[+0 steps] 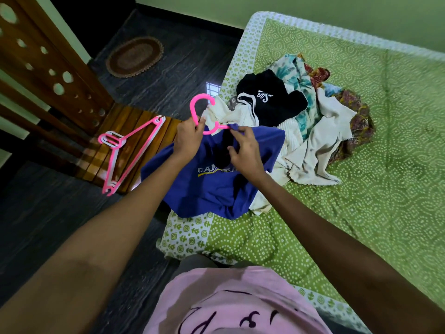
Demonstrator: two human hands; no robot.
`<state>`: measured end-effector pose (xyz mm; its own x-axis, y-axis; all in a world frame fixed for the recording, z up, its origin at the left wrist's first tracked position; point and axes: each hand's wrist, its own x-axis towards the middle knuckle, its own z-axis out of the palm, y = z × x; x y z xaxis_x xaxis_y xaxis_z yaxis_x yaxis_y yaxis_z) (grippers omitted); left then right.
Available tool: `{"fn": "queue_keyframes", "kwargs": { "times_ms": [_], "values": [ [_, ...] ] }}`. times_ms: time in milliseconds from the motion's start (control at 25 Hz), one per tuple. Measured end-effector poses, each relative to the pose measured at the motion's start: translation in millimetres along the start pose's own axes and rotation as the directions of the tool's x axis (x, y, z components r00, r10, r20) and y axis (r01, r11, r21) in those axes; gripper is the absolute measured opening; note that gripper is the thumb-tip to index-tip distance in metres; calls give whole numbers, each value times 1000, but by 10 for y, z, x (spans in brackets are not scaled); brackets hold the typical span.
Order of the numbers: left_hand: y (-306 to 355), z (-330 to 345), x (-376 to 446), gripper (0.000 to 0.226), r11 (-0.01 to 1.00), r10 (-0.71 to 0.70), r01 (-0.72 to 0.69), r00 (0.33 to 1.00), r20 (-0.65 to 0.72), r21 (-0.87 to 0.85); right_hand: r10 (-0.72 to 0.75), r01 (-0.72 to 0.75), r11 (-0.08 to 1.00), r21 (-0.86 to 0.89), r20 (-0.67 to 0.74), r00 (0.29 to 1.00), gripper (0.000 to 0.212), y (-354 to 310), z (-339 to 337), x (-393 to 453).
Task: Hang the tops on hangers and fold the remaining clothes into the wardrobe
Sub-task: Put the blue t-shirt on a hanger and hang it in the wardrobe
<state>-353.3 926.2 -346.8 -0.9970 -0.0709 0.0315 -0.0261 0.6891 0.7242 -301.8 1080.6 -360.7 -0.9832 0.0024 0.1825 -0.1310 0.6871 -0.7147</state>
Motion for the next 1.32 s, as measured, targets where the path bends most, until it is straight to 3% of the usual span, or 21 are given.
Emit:
{"fn": "queue_keyframes", "kwargs": {
  "times_ms": [160, 280, 360, 480, 560, 640, 800, 880, 1080, 1320],
  "values": [
    [192, -23, 37, 37, 994, 91, -91, 996, 1, -54, -154, 148, 987, 60, 104, 983, 30, -220, -25, -7],
    [221, -147, 135, 41, 988, 122, -122, 993, -4, -92, -259, 254, 965, -67, -80, 963, 19, -114, -365, 178],
    [292, -277, 200, 41, 980, 155, -156, 988, -20, -125, -170, 149, 975, -165, -124, 978, 28, 46, -680, 381],
    [436, -384, 314, 39, 975, 168, -168, 986, -9, -147, -50, 62, 978, -200, 64, 997, 29, 99, -955, 579],
    [553, -413, 364, 42, 971, 200, -195, 979, 25, -134, -150, 165, 968, -192, 92, 984, 27, -30, -949, 638],
    [697, -471, 402, 40, 963, 230, -217, 971, 70, -162, -216, 221, 965, -141, 53, 975, 25, -176, -965, 704],
    [816, -773, 566, 18, 938, 292, -237, 933, 208, -252, -134, 134, 991, -22, 3, 991, 20, -257, -1276, 908],
    [754, -964, 677, 9, 936, 309, -260, 930, 197, -238, -129, 129, 989, 71, -9, 992, 15, -219, -1430, 981],
    [644, -1273, 781, 18, 906, 418, -422, 891, 177, -12, -68, 73, 973, 221, -32, 997, 8, -162, -1680, 1058],
    [794, -1363, 863, 26, 878, 472, -479, 873, 123, 30, -15, 16, 937, 348, -5, 1000, 19, -289, -1729, 1082]
  ]
}}
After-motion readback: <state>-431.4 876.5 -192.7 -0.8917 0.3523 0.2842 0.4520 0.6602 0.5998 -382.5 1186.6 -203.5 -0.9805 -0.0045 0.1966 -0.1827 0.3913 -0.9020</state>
